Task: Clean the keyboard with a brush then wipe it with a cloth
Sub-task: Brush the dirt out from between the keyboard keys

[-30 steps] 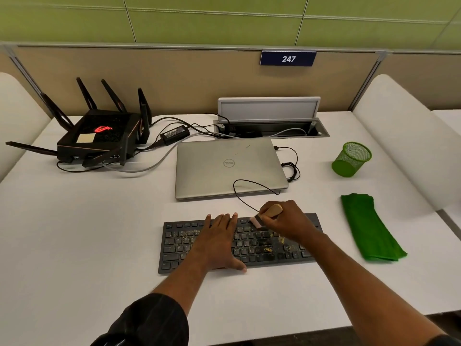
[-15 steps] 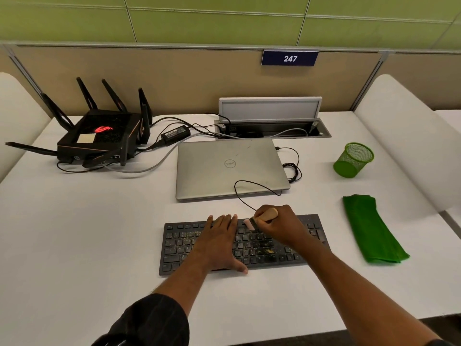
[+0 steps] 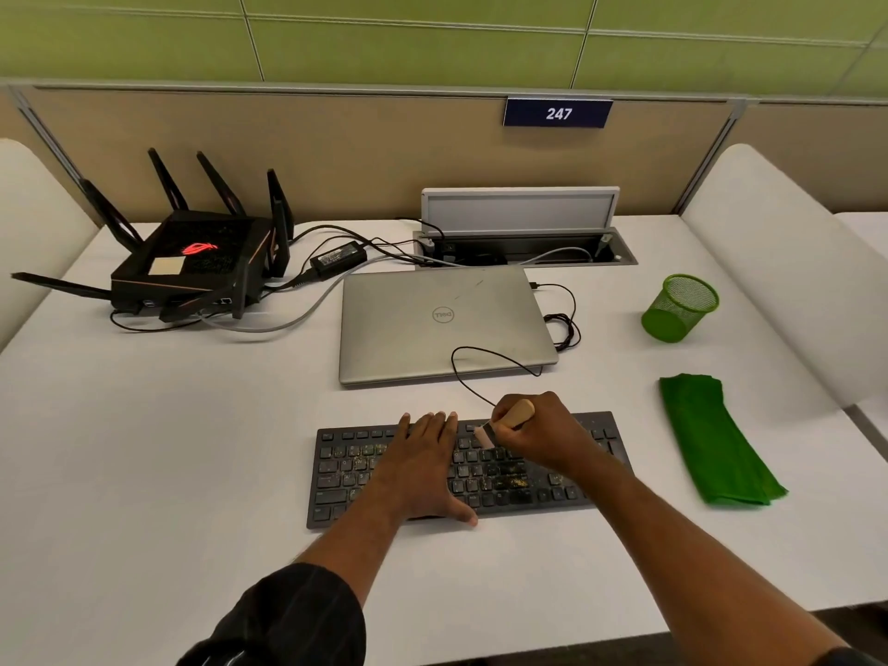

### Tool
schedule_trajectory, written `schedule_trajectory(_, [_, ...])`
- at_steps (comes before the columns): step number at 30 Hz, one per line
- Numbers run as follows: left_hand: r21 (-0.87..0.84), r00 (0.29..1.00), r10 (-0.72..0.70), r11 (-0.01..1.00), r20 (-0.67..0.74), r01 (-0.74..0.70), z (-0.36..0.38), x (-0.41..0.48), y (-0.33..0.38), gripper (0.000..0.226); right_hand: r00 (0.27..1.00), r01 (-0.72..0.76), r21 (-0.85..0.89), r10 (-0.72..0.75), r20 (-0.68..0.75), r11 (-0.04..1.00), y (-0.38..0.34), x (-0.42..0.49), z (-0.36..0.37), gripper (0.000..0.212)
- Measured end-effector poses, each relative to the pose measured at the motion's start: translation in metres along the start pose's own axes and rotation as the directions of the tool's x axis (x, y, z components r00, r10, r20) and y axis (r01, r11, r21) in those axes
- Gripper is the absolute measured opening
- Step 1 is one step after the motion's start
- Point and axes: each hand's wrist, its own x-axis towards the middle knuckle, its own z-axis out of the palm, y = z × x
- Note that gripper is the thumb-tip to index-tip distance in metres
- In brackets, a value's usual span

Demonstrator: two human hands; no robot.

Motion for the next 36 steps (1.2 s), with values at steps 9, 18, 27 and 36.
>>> schedule_trajectory(9, [0.006, 1.000, -0.001, 1.000, -0.003, 0.001, 0.0002, -0.0007, 0.0001, 0.142, 1.000, 0.000, 0.002, 0.000, -0.006, 1.000, 0.0018, 0.0005, 0.0013, 0.007])
schedule_trajectory(18, [0.007, 1.000, 0.002, 1.000, 0.004, -0.002, -0.0003, -0.0010, 0.0001, 0.141, 1.000, 0.008, 0.009, -0.008, -0.024, 1.000, 0.0011, 0.0010, 0.0026, 0.008])
schedule_trajectory(27, [0.012, 1.000, 0.004, 1.000, -0.005, -0.004, 0.0013, -0.0004, -0.0006, 0.142, 0.998, 0.003, 0.049, 0.001, -0.071, 0.999, 0.0022, 0.0001, 0.0001, 0.007])
schedule_trajectory(36, [-0.005, 1.000, 0.007, 1.000, -0.024, -0.008, 0.0033, -0.0004, -0.0017, 0.143, 0.997, 0.010, 0.056, -0.006, -0.071, 0.998, -0.0002, 0.0003, 0.0003, 0.009])
